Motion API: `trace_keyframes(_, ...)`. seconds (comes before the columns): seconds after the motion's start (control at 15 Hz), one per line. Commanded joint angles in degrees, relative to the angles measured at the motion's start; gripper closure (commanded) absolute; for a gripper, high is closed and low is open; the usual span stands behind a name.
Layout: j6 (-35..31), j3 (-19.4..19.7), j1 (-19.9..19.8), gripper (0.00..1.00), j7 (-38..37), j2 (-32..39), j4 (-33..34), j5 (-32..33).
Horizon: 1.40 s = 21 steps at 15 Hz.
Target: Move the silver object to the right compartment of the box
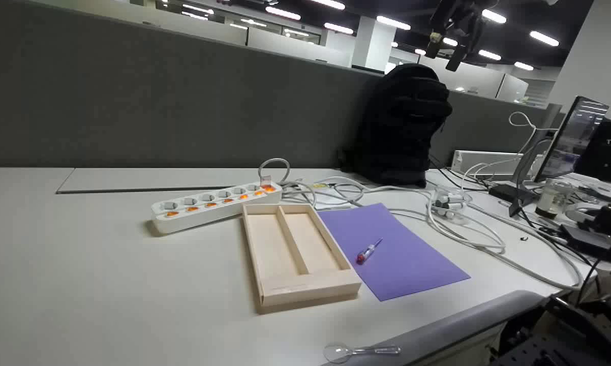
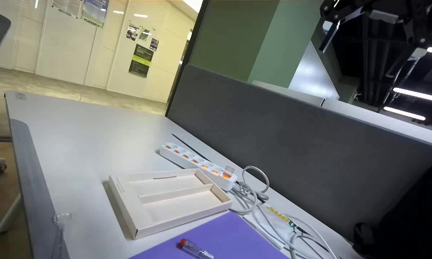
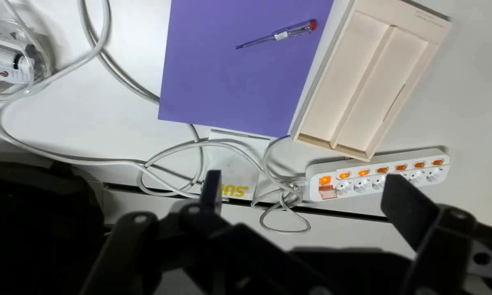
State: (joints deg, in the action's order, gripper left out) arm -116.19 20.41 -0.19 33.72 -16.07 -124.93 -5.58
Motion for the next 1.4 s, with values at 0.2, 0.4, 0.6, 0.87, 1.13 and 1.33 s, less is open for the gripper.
trace_keyframes(0.2, 0.2, -2.0, -2.2, 0.00, 0.5, 0.3, 0.2, -0.7)
trace_keyframes(0.4, 0.2, -2.0, -2.2, 0.00, 0.5, 0.3, 0.2, -0.7)
trace_keyframes(0.6, 0.2, -2.0, -2.2, 0.00, 0.5, 0.3, 0.2, -0.7)
trace_keyframes(0.87, -0.8, -3.3, -2.5, 0.00, -1.0, 1.3, -0.9, 0.0)
trace_keyframes(1.13, -7.6, -7.1, -2.7, 0.00, -3.4, 2.6, -5.9, 1.5)
trace_keyframes(1.33, -10.4, -9.6, -2.2, 0.00, -4.4, 4.6, -9.5, 1.1)
